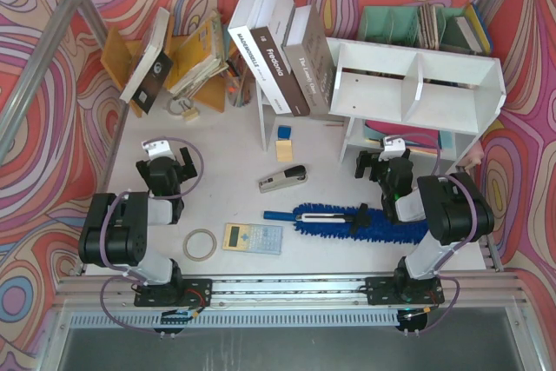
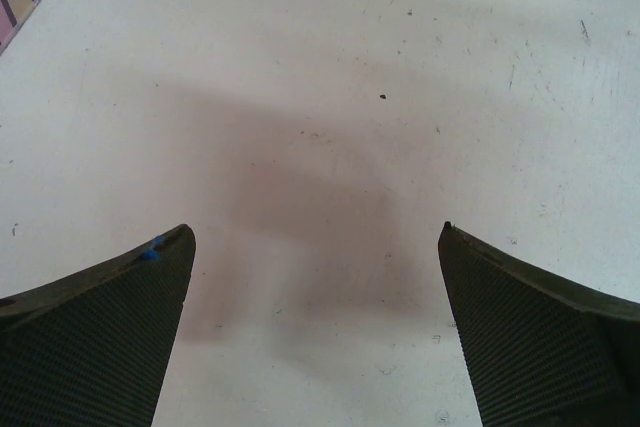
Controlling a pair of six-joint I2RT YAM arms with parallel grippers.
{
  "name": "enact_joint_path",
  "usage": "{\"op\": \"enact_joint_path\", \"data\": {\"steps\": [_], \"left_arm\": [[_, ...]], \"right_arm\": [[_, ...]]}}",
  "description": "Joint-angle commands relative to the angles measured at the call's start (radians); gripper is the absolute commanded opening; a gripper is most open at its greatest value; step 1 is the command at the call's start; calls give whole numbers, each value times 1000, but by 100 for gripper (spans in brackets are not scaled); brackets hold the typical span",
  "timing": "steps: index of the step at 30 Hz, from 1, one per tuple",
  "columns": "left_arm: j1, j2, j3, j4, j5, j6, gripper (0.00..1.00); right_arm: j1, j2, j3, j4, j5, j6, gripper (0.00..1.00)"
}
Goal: Dust the bookshelf with a duster
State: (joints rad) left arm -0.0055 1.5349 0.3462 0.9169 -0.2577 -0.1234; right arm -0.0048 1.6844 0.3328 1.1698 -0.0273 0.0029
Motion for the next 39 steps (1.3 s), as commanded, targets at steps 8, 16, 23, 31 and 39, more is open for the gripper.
{"op": "enact_joint_path", "data": {"steps": [8,16,23,31,39], "left_arm": [[5,-9,11,3,10,7,99],[6,-19,-51,106,45,25,98],[-5,-106,-137,202,25,26,98],[-70,-301,-126,29,-120,57,99],[-156,-439,-113,-73,-245,59,99]], "right_arm": [[7,-7,16,33,10,-11,99],[7,-8,15,34,8,-10,99],[8,-12,15,31,-64,-43,99],[14,-68,-70,143,-94,-62,99],[41,-258,-53,-110,6,-7,99]]}}
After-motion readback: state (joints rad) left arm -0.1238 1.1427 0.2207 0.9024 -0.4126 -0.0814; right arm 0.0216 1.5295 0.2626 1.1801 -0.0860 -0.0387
